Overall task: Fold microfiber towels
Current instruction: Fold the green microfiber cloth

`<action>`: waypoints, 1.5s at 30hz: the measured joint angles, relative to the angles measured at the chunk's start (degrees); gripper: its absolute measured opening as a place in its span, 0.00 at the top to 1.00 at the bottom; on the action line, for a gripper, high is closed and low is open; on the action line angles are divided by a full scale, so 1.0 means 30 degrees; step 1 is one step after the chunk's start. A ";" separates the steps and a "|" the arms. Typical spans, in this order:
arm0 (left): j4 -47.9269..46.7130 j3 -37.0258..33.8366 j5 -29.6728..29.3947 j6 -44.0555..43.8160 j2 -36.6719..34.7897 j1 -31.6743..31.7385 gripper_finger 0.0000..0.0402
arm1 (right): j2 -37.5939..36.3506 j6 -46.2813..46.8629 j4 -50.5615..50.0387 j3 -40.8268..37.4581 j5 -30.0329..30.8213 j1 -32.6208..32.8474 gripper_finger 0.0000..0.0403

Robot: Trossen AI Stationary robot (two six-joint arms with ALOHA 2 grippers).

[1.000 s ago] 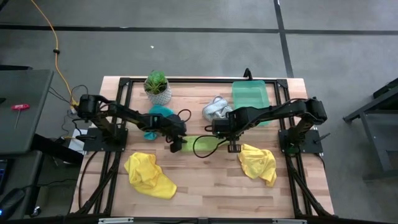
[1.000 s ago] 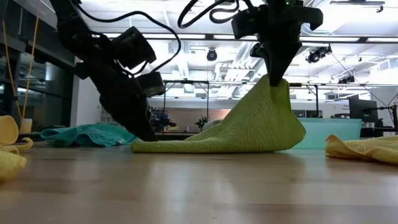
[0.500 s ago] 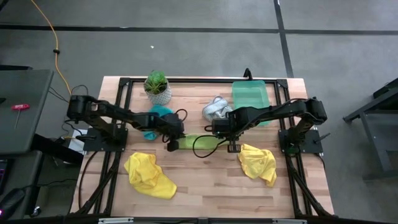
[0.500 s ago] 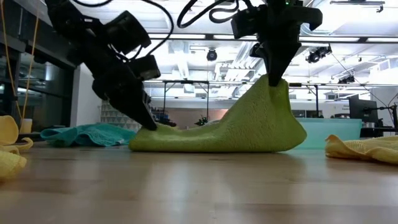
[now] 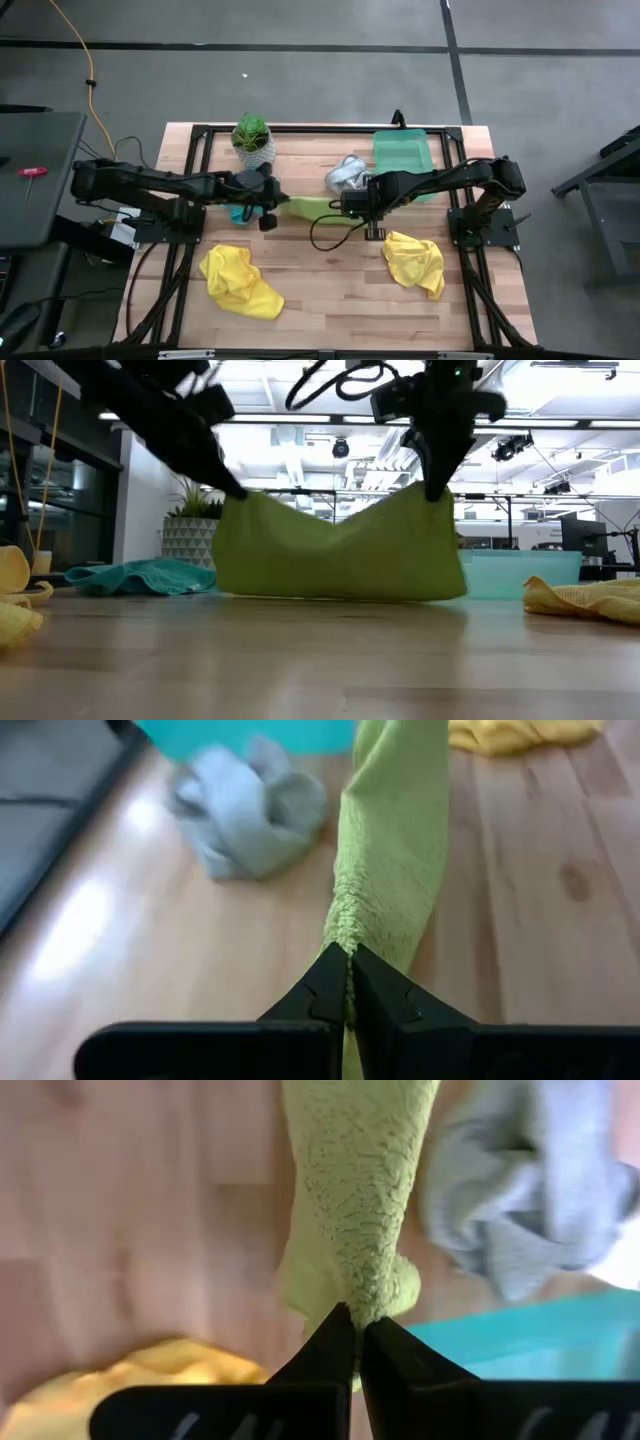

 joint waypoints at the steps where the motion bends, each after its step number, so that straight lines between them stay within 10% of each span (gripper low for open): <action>1: -0.0281 0.0000 -0.0414 0.0263 -0.0526 0.0000 1.00 | 0.0000 -0.0051 -0.0011 0.0000 0.0357 -0.0145 1.00; 17: -0.5882 -0.0495 -0.4443 -0.1189 -0.3510 -0.5341 1.00 | 0.0778 0.2428 0.0406 0.0000 0.6331 0.2303 1.00; 45: 0.2245 -0.1297 -0.3495 -1.4329 0.6597 -1.4870 1.00 | 0.5399 0.4984 0.4335 0.0007 -0.4206 0.7782 1.00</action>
